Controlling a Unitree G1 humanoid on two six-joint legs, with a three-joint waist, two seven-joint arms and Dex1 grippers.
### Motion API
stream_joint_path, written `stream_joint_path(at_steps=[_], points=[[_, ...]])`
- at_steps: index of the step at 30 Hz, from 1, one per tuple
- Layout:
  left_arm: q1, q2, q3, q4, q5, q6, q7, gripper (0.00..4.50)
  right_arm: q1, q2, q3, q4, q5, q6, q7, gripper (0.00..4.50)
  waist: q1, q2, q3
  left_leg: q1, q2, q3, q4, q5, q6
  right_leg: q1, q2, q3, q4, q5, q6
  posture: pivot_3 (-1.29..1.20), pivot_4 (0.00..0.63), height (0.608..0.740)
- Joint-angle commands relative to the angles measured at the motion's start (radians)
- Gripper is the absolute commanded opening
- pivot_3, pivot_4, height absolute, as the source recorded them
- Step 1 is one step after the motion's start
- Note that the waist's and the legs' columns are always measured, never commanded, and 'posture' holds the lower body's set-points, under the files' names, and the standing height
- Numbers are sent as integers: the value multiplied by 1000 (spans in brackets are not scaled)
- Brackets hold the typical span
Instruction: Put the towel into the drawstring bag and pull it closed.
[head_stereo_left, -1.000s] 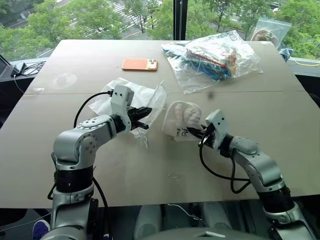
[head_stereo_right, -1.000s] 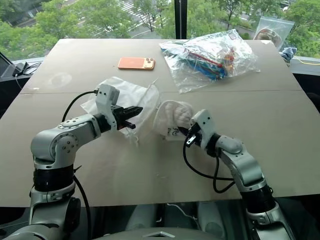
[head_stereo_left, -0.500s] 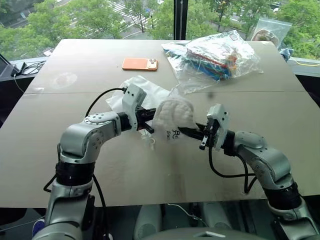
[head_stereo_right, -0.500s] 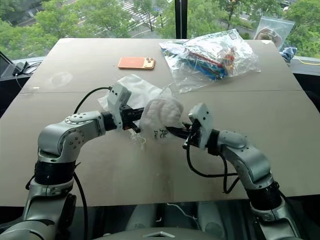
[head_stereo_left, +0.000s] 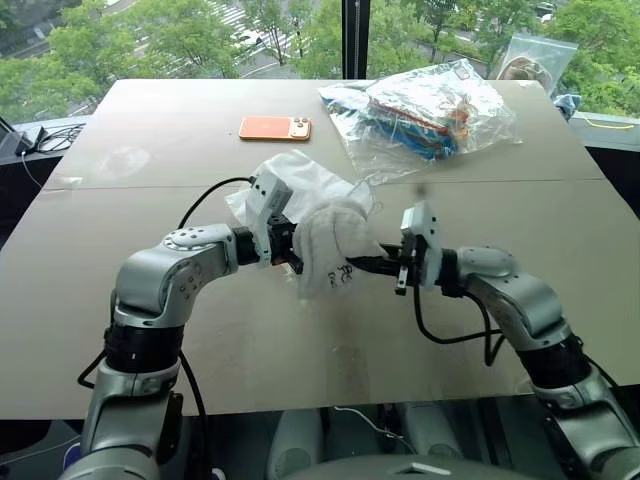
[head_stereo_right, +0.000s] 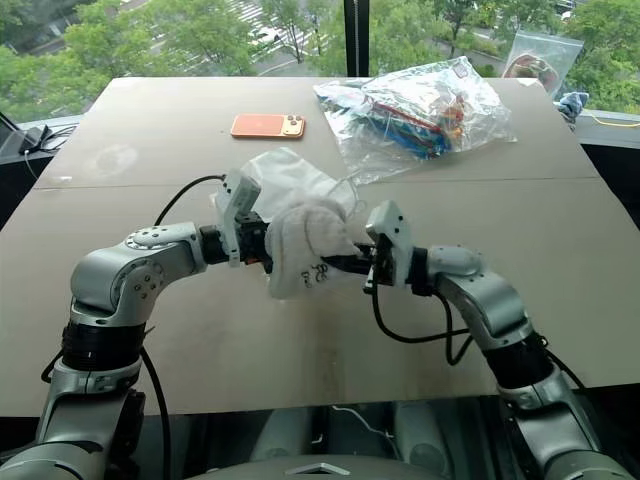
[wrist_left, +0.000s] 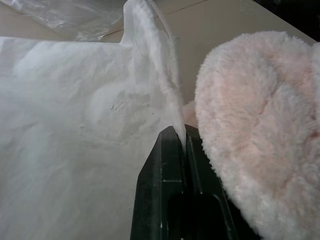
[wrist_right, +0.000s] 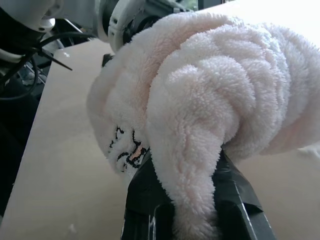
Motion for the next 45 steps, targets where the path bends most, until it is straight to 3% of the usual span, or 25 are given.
stream_joint_path(at_steps=[1,7,12,18,23,26,30,36,45], points=[[1,21,21,-61,-46,10,-32,0,-26,35,34,117,-86,-119,5,28,2,0,0,0,0,0,0,0,0,0,0,0,0,0,0,0,150,740],[22,31,32,-85,-45,-2,-15,0,-99,58,109,256,-280,-173,-75,28,2,0,0,-1,0,0,2,0,0,0,-2,1,0,0,0,0,150,740],[36,33,23,-90,-49,7,-5,0,-121,73,147,300,-422,-373,-137,28,2,0,0,-1,-1,0,2,0,0,0,-1,0,2,0,0,0,150,740],[56,33,33,-71,-41,1,24,0,-96,92,105,214,-427,-444,-151,28,0,0,0,-1,0,0,2,0,0,0,-2,1,2,0,0,0,150,740],[91,36,16,-134,-58,1,12,0,-180,169,122,418,-477,-411,-184,28,-4,0,0,1,0,1,2,0,0,0,-1,1,3,1,-1,0,150,740],[107,38,16,-165,-71,11,13,0,-243,261,71,595,-444,-403,-218,28,-3,0,0,2,0,1,2,0,0,0,0,2,4,2,-4,0,150,740],[140,56,31,-197,-91,27,15,0,-274,338,-39,677,-358,-379,-247,28,0,0,0,1,1,1,2,0,0,0,-1,2,4,3,-5,0,150,740],[169,54,48,-212,-90,21,46,0,-192,373,-99,569,-252,-276,-203,28,2,0,0,0,1,0,2,0,0,0,-3,2,4,3,-4,0,150,740],[164,25,48,-202,-90,13,94,0,-187,483,-314,392,78,156,-299,28,0,0,0,1,2,0,2,0,0,0,-2,1,5,3,-5,0,150,740]])
